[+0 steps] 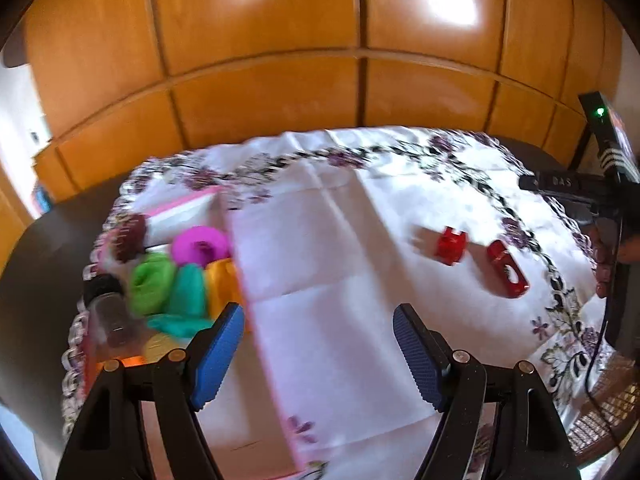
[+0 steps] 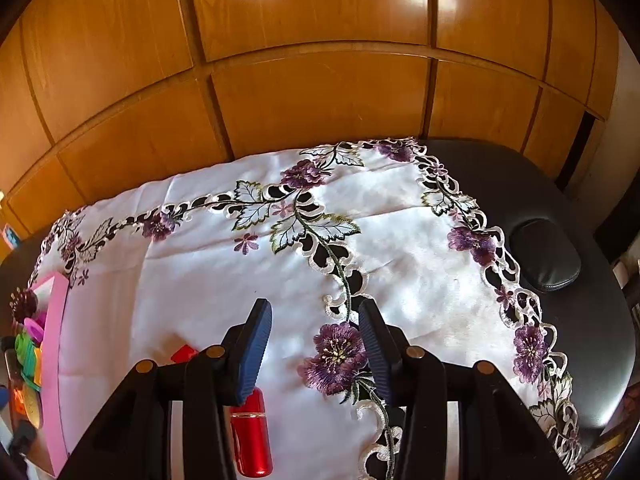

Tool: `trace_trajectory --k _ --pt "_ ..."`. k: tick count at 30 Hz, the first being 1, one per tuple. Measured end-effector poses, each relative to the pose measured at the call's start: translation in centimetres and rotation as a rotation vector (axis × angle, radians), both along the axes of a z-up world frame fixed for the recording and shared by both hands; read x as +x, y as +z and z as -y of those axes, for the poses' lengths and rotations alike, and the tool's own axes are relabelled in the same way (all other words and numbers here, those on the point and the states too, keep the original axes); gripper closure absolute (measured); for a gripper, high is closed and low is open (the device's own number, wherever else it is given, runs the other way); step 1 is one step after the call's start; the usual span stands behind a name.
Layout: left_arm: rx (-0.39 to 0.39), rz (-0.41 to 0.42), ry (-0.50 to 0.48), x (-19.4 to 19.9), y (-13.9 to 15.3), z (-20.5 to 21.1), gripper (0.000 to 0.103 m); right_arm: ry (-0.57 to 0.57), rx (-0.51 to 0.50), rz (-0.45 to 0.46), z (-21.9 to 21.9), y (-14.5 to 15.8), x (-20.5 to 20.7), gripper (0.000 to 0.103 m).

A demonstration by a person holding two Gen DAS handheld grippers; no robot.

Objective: Organize rigid objects
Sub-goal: 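Move the right gripper to the red tube while the left moves to the red puzzle block, then grasp the red puzzle block with the left gripper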

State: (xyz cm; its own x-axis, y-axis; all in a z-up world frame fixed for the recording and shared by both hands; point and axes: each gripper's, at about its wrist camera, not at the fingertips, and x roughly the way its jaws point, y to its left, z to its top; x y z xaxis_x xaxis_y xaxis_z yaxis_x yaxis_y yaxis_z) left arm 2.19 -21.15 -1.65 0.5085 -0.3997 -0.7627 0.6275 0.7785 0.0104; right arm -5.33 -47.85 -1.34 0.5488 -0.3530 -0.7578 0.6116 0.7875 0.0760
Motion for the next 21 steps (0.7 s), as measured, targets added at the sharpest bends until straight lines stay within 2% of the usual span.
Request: trace_trajectory --k 5,8,11,14,21 --pt "-0.001 0.009 -0.115 -0.6 -0.4 4.9 0.026 -0.01 0.031 0.018 0.4 0.1 -0.3 0.058" --pt "0.007 0.023 -0.201 -0.8 -1.0 8.2 0.037 -0.011 0.046 0.024 0.6 0.2 -0.4 0.058" --pt "0.029 -0.005 -0.279 -0.5 -2.2 11.0 0.04 -0.01 0.06 0.028 0.7 0.1 -0.4 0.058" --pt "0.046 -0.017 -0.323 -0.2 -3.3 13.4 0.04 -0.014 0.072 0.036 0.9 0.2 -0.5 0.058" --pt "0.069 -0.06 -0.343 1.4 -5.8 16.7 0.04 -0.025 0.106 0.041 1.4 0.0 -0.5 0.058"
